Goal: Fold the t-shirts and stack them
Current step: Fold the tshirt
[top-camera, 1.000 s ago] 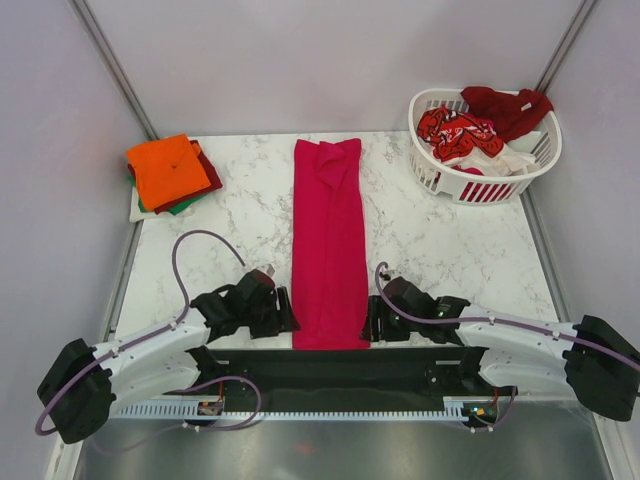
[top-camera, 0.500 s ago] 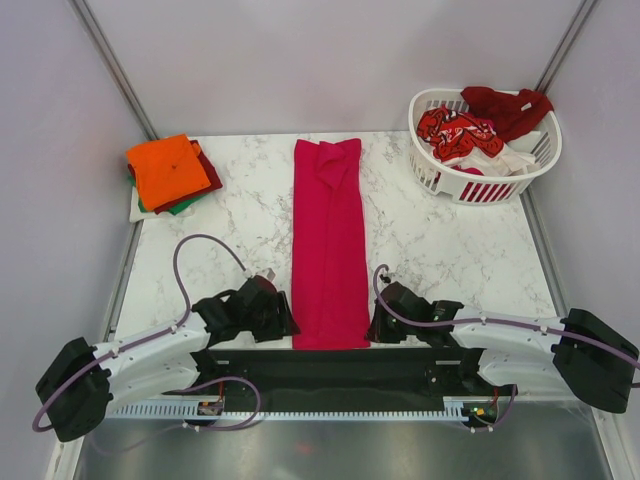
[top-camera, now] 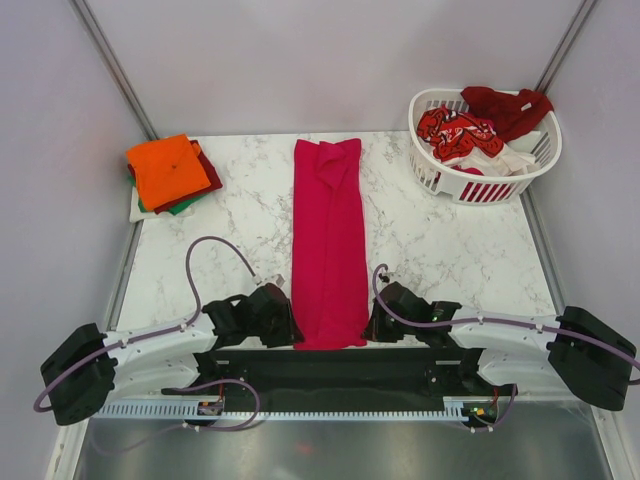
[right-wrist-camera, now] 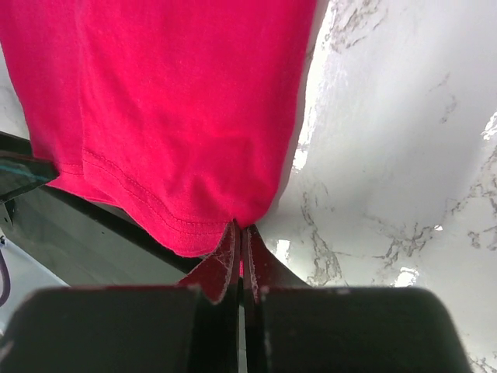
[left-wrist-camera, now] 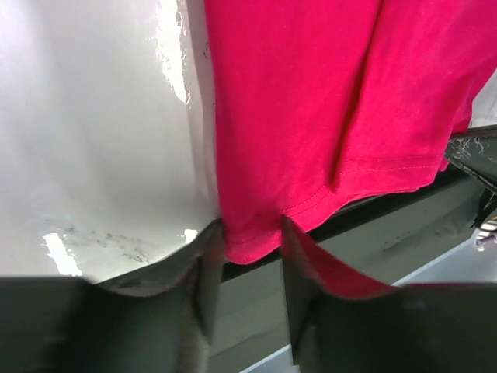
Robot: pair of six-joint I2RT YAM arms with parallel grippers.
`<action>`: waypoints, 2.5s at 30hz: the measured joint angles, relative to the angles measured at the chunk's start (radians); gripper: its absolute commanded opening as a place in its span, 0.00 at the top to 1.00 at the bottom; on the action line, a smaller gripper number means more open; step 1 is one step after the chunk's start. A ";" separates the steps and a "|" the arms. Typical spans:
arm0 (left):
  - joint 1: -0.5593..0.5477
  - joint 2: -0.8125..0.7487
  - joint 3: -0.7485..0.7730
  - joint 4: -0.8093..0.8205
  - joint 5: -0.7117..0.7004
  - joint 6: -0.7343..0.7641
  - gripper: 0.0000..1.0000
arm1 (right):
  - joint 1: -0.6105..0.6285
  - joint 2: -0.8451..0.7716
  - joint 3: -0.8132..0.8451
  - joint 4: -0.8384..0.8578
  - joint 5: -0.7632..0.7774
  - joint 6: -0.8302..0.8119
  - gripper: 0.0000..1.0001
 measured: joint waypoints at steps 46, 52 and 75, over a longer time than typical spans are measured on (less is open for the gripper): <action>0.161 0.310 0.792 -0.504 -0.183 0.162 0.98 | -0.208 0.073 0.710 -0.628 0.330 -0.303 1.00; 0.235 0.433 0.930 -0.506 -0.173 0.249 0.98 | -0.306 0.233 0.855 -0.602 0.307 -0.409 1.00; 0.498 0.983 1.334 -0.503 -0.118 0.476 0.98 | -0.481 0.836 1.258 -0.523 0.209 -0.532 1.00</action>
